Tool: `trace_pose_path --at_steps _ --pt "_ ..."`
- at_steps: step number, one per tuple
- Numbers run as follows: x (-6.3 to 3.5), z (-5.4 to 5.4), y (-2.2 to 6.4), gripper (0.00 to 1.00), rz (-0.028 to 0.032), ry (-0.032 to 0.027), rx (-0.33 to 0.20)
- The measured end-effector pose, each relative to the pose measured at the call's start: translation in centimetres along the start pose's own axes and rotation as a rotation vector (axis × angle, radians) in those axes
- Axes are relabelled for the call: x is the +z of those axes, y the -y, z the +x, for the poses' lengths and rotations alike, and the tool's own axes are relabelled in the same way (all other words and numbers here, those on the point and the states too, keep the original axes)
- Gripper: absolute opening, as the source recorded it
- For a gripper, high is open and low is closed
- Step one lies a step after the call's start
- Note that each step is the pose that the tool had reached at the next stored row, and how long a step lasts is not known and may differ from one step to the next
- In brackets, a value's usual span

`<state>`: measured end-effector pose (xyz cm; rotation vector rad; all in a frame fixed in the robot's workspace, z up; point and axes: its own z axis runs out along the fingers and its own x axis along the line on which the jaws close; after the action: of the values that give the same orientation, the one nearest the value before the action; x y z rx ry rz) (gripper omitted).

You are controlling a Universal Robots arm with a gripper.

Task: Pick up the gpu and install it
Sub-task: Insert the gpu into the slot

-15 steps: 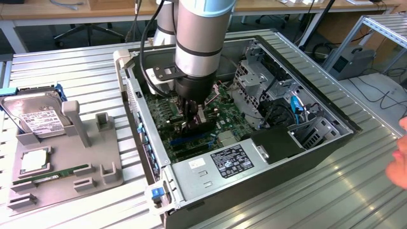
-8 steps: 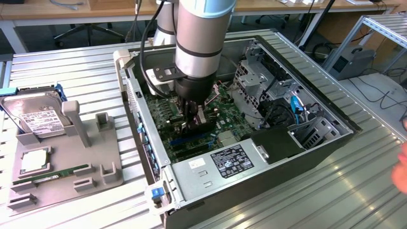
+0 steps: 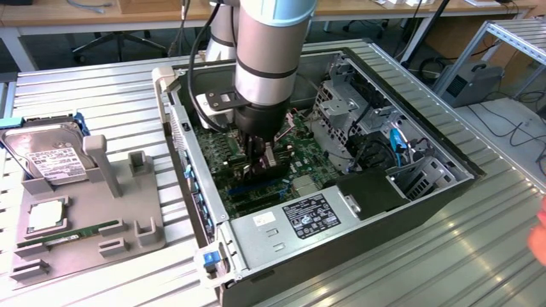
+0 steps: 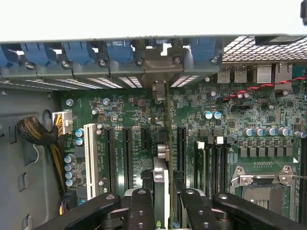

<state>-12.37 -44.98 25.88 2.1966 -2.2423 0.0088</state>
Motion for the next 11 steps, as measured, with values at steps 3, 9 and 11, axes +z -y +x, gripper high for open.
trace_pose_path --at_steps 3,9,11 --pt "0.12 0.00 0.00 0.27 -0.0001 0.0002 0.000" --pt "0.14 -0.01 0.00 0.27 0.0000 0.0009 0.000" --pt "0.15 -0.01 0.00 0.28 0.0002 0.0008 0.000"
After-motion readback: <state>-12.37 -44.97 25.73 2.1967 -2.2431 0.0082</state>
